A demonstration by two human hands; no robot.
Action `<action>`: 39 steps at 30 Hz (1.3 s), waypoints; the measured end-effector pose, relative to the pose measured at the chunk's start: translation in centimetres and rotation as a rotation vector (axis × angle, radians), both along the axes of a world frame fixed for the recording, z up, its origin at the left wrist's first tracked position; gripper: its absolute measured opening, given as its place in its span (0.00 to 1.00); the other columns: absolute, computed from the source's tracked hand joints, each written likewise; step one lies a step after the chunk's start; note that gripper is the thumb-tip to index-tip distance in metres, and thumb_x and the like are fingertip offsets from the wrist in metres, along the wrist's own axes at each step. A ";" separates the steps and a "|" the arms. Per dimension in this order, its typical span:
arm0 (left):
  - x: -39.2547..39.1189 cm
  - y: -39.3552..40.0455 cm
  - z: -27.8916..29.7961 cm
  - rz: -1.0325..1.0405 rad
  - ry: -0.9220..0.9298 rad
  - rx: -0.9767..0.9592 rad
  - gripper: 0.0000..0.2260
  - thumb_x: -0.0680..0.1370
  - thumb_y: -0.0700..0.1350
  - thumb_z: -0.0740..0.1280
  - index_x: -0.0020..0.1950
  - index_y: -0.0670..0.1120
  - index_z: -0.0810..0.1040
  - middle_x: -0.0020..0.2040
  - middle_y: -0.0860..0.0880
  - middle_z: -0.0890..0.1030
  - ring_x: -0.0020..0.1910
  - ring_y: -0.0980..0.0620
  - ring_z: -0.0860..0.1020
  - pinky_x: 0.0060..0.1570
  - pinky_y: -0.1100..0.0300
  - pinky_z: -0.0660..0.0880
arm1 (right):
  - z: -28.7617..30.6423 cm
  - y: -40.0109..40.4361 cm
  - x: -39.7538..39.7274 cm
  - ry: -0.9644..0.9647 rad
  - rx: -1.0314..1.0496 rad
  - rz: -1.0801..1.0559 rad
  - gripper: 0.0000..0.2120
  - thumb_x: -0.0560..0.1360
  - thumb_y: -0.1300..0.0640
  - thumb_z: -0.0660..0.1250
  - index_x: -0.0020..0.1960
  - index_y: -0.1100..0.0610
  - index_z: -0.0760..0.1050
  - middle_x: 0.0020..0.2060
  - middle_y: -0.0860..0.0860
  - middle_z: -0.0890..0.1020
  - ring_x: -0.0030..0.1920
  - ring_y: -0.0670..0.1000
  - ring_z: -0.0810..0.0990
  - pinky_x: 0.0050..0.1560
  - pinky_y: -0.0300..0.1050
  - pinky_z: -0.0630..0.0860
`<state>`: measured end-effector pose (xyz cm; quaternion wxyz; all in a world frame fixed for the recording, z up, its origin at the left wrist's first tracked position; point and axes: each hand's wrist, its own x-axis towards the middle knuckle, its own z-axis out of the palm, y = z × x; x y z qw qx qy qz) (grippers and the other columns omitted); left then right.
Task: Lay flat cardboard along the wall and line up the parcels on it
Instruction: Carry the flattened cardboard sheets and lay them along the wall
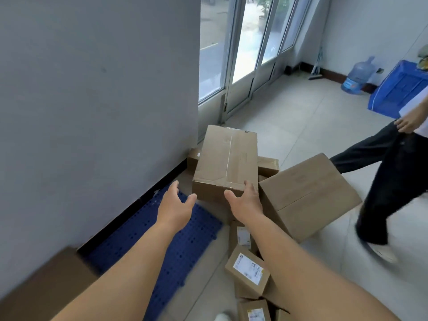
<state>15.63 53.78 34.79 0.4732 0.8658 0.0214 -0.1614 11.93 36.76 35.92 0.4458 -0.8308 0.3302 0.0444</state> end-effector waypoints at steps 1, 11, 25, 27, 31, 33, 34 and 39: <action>0.8 -0.9 0.2 -0.008 0.000 0.010 0.31 0.79 0.53 0.63 0.78 0.48 0.52 0.76 0.47 0.61 0.73 0.47 0.62 0.68 0.50 0.64 | 0.2 -1.1 0.6 0.006 0.000 -0.009 0.35 0.78 0.46 0.64 0.78 0.53 0.51 0.76 0.52 0.58 0.73 0.57 0.62 0.70 0.54 0.66; 9.8 -5.1 0.1 -0.104 -0.013 0.137 0.32 0.79 0.49 0.64 0.78 0.47 0.53 0.76 0.45 0.60 0.73 0.45 0.62 0.69 0.49 0.63 | 0.5 -8.9 7.9 0.048 -0.073 -0.060 0.34 0.77 0.48 0.65 0.76 0.54 0.53 0.72 0.53 0.64 0.69 0.57 0.68 0.65 0.54 0.71; 23.2 -6.0 -4.9 -0.164 0.150 0.134 0.32 0.80 0.52 0.62 0.79 0.49 0.50 0.76 0.45 0.60 0.72 0.46 0.63 0.68 0.51 0.63 | -4.7 -12.9 17.5 0.159 -0.059 -0.215 0.35 0.77 0.44 0.63 0.77 0.53 0.53 0.75 0.54 0.61 0.71 0.59 0.66 0.65 0.56 0.70; 24.6 -6.6 -6.4 -0.166 0.185 0.120 0.32 0.80 0.52 0.63 0.78 0.50 0.50 0.75 0.46 0.62 0.72 0.46 0.64 0.68 0.51 0.64 | -6.2 -13.9 18.7 0.169 -0.038 -0.235 0.35 0.77 0.44 0.64 0.78 0.53 0.52 0.75 0.54 0.60 0.71 0.59 0.65 0.65 0.57 0.70; 27.9 -8.3 -9.7 -0.159 0.214 0.150 0.32 0.79 0.53 0.63 0.78 0.50 0.50 0.75 0.46 0.63 0.72 0.47 0.64 0.68 0.50 0.64 | -9.9 -16.6 21.9 0.190 -0.009 -0.244 0.36 0.77 0.44 0.64 0.78 0.53 0.52 0.75 0.54 0.60 0.72 0.59 0.64 0.65 0.56 0.68; 30.0 -9.7 -11.5 -0.144 0.233 0.169 0.33 0.79 0.53 0.64 0.79 0.50 0.51 0.75 0.46 0.63 0.72 0.47 0.64 0.68 0.50 0.64 | -12.2 -18.1 24.1 0.223 0.000 -0.236 0.36 0.77 0.44 0.64 0.78 0.54 0.52 0.75 0.54 0.61 0.72 0.58 0.64 0.66 0.55 0.67; 31.0 -10.5 -12.4 -0.134 0.242 0.181 0.33 0.79 0.53 0.64 0.79 0.50 0.51 0.75 0.46 0.63 0.72 0.46 0.64 0.69 0.50 0.64 | -13.5 -19.0 25.2 0.236 0.013 -0.233 0.36 0.76 0.44 0.64 0.77 0.54 0.52 0.75 0.54 0.61 0.72 0.58 0.65 0.66 0.55 0.67; 36.6 -15.4 -18.4 -0.114 0.284 0.237 0.34 0.78 0.53 0.65 0.79 0.49 0.51 0.75 0.45 0.62 0.72 0.45 0.65 0.68 0.49 0.65 | -19.8 -23.7 30.5 0.280 0.053 -0.225 0.36 0.75 0.45 0.67 0.76 0.55 0.55 0.72 0.54 0.66 0.70 0.57 0.68 0.64 0.53 0.69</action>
